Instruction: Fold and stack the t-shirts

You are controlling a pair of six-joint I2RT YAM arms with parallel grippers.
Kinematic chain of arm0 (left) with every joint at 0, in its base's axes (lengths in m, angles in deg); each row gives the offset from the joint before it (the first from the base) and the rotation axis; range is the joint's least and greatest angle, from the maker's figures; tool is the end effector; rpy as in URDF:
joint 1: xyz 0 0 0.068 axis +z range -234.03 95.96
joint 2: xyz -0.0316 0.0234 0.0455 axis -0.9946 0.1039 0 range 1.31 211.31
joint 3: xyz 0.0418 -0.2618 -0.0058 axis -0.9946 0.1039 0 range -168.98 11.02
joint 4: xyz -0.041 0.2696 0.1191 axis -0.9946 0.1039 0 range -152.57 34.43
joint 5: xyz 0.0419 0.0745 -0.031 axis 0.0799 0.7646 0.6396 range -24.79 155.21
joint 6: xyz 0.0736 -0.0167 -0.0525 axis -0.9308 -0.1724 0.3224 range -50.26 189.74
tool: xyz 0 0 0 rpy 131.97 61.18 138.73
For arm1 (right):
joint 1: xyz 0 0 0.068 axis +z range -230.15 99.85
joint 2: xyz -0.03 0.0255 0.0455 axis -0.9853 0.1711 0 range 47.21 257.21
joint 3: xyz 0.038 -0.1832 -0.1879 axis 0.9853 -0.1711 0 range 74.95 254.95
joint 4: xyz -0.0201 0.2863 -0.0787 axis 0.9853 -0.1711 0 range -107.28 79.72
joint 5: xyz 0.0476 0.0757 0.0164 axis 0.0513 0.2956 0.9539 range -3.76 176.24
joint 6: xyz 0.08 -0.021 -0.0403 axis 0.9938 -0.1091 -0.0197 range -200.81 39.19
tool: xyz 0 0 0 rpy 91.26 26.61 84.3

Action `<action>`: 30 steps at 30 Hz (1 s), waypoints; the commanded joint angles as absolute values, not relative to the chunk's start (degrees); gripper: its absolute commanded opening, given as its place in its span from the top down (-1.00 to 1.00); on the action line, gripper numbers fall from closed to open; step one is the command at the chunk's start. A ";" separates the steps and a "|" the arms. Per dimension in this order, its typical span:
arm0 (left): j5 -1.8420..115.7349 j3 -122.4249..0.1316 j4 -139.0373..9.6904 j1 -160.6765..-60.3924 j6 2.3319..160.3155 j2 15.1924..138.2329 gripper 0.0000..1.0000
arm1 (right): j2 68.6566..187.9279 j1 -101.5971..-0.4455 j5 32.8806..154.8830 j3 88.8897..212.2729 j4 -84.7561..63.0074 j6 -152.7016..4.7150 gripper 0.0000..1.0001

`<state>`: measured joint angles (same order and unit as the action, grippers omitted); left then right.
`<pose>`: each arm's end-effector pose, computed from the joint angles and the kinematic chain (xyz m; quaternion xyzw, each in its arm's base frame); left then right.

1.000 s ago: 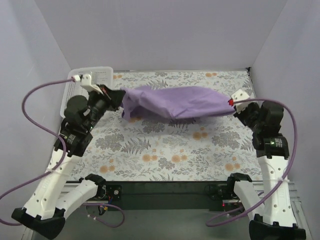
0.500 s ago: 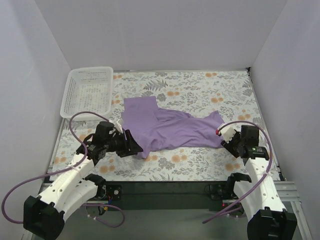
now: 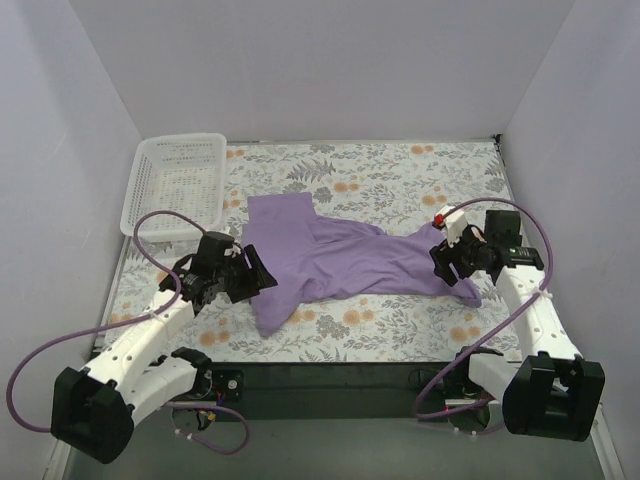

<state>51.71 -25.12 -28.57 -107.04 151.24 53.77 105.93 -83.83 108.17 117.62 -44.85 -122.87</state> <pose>0.2237 -0.1159 0.1759 -0.4216 0.8345 -0.3342 0.1190 0.2728 0.0133 0.1953 -0.3644 0.8519 0.0365 0.3743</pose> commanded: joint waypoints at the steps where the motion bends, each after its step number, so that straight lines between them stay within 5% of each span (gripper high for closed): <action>1: 62.56 -26.76 -32.85 -106.71 154.99 57.11 -0.14 | 108.90 -83.93 116.64 121.70 -44.64 -118.17 -0.50; 9: 76.09 -30.37 -36.29 -105.57 156.14 66.95 -0.29 | 111.99 -84.02 118.76 120.92 -41.13 -115.53 -0.47; 22: 70.30 -44.08 -45.43 -100.21 133.73 86.18 -0.33 | 113.48 -84.28 119.90 119.16 -36.65 -113.68 -0.44; 30: 72.85 -52.87 -43.67 -97.75 129.86 98.51 0.01 | 114.27 -85.07 121.57 118.81 -35.42 -113.24 -0.41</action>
<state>70.57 -50.06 -44.61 -98.25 133.23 97.44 113.89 -84.66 119.36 119.15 -37.79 -113.93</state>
